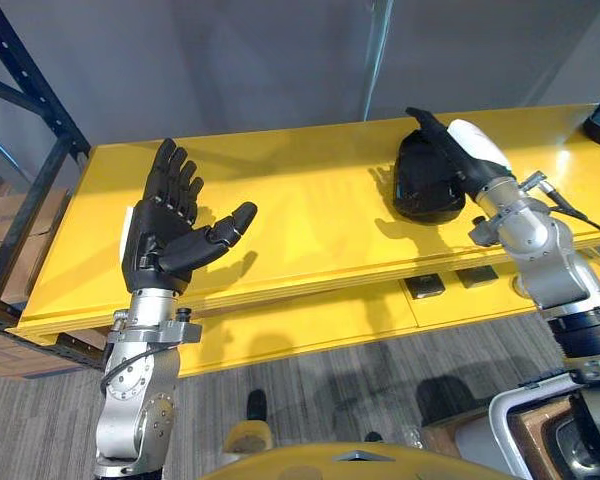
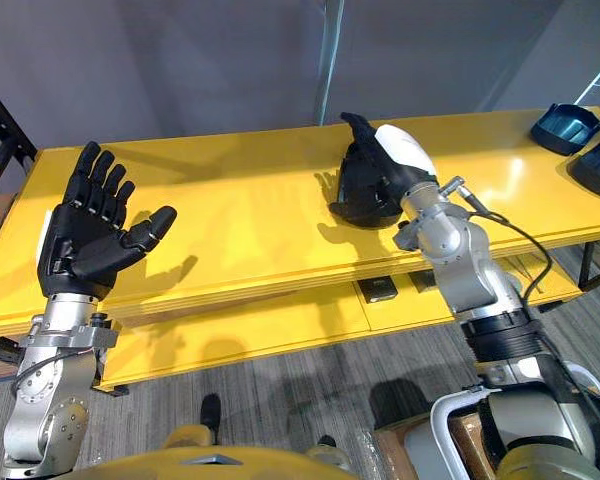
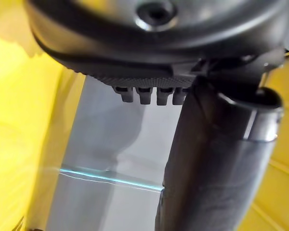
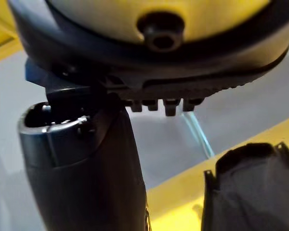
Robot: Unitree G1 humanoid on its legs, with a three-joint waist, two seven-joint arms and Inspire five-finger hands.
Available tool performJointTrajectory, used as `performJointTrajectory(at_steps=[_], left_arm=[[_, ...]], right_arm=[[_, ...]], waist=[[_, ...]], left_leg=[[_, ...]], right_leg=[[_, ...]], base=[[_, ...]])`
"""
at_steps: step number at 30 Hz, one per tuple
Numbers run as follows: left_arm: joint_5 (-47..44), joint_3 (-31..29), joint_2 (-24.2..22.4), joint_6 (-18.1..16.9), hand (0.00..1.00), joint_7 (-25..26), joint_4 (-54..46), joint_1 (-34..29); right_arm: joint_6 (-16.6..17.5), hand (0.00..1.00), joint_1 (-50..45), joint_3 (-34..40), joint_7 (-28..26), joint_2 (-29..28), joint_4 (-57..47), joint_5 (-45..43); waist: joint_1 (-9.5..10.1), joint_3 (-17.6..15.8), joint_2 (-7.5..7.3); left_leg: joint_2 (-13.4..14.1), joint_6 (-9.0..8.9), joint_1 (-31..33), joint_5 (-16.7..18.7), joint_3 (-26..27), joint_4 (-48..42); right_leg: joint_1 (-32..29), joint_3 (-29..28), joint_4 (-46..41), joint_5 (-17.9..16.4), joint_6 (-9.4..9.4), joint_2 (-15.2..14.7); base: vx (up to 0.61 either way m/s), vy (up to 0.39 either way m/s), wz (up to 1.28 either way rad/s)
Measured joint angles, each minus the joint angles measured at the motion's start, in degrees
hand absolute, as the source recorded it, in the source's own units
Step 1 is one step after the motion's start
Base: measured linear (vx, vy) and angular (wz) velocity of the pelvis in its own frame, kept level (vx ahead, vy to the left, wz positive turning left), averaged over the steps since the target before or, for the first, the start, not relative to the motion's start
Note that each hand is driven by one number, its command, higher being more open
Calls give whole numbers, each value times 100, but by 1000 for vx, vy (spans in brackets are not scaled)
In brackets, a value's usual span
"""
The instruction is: Walk over and take three plastic housings, then place them on the shelf
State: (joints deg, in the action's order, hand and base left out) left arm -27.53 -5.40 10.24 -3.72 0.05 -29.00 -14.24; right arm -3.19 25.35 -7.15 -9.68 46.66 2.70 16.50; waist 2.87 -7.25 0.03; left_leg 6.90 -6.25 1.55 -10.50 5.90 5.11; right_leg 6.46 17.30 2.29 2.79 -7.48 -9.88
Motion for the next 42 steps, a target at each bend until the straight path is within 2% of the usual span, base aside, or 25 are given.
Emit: performJointTrajectory(at_steps=[3,8,10,14,18,22,27,33,34,38,42], left_arm=[[-173,-24,33,-2,100,-52,-71,-106],[-234,3,104,-3,100,-96,-78,-197],[-234,12,104,-3,100,-104,-78,-198],[-234,64,104,-7,100,-124,-78,-192],[-238,182,104,-1,100,-135,-78,-193],[-421,314,103,-1,100,-135,-77,-193],[-419,567,101,5,100,-128,-69,-197],[-370,561,102,12,100,-107,-48,-204],[-371,561,102,12,100,-105,-46,-205],[-383,557,103,12,100,-95,-31,-211],[-383,559,104,12,100,-125,27,-218]], right_arm=[[2,100,-250,385,-170,55,-275,1],[-1,100,-530,465,-521,58,-456,-82],[-6,100,-679,466,-751,58,-456,-268],[-8,100,-715,465,-1040,58,-451,-380],[-23,100,-715,437,-1185,57,-441,-386],[-44,100,-715,363,-1235,-59,-218,-386],[-244,100,-715,247,-1219,-442,384,-338],[-466,100,-718,88,-1101,-528,438,-314],[-516,0,-718,89,-1008,-565,452,-291],[-583,0,-717,96,-734,-652,695,-103],[-601,0,-696,106,-679,-652,792,-101]], waist=[[-36,5,-38],[-174,30,-127],[-162,36,-160],[-234,37,-161],[-195,37,-163],[-154,38,-169],[-128,30,-180],[-130,26,-183],[-131,26,-184],[-127,8,-184],[-128,-64,-206]], left_leg=[[15,9,-9,4,86,0],[47,13,-31,4,237,-1],[65,9,-123,22,339,0],[69,-6,-142,56,375,2],[69,-13,-141,62,397,3],[67,-7,-127,57,393,3],[57,28,3,7,314,2],[56,37,1,0,301,3],[56,36,0,0,293,3],[51,35,0,0,228,5],[50,-4,-2,8,166,6]], right_leg=[[-54,-90,-6,9,-11,0],[-153,-244,-54,17,-18,10],[-151,-349,-102,11,-16,9],[-158,-375,-114,-12,-17,8],[-189,-406,-110,-17,-25,3],[-198,-406,-110,-15,-23,1],[-267,-336,-112,16,-11,4],[-254,-326,-114,11,-8,6],[-249,-319,-116,6,-2,7],[-218,-268,-125,-11,10,6],[-161,-191,-127,-33,-7,10]], base=[[-3,-3,-15],[-5,-11,-17],[-12,-15,-21],[-39,-15,-6],[-37,-5,-2],[-11,-6,1],[-4,-9,7],[1,-2,1],[0,0,0],[-24,-9,6],[-38,-8,10]])
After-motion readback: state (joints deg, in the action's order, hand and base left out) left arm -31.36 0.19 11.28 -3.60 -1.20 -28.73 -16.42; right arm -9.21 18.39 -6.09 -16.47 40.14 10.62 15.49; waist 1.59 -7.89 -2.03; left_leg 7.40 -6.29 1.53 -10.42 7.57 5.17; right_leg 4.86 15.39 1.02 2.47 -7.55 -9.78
